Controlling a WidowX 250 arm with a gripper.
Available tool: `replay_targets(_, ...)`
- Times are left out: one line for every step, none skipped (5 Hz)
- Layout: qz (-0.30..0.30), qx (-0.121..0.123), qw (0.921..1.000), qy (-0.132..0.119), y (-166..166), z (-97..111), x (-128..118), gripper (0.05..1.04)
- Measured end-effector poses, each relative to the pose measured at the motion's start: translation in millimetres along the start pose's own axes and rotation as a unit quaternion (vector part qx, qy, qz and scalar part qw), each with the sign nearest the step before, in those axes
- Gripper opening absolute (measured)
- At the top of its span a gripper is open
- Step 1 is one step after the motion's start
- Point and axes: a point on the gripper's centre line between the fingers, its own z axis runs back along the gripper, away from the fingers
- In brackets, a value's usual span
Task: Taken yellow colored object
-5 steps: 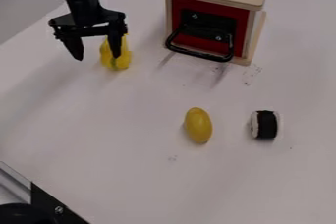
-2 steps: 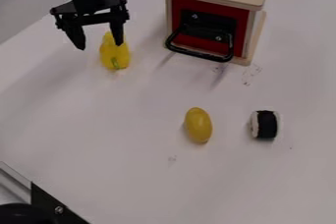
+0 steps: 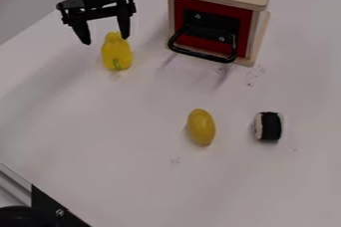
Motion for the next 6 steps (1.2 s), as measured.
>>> replay_targets(0.006, 0.007, 1.0000, -0.001, -5.1, -8.9, 3.3, 0.995)
replay_targets(0.002, 0.017, 0.9997, 0.015, -6.0, -26.8, 0.8, 0.995)
replay_targets(0.000, 0.025, 0.9993, 0.029, -5.8, -42.6, -4.5, 0.954)
replay_targets(0.000, 0.014, 0.9995, 0.029, -9.3, -44.3, -4.1, 0.886)
replay_targets(-0.016, 0.014, 0.9995, 0.024, -10.5, -39.4, -11.3, 0.885)
replay_targets(-0.070, 0.019, 0.9972, -0.017, -18.9, -1.4, -3.0, 0.885)
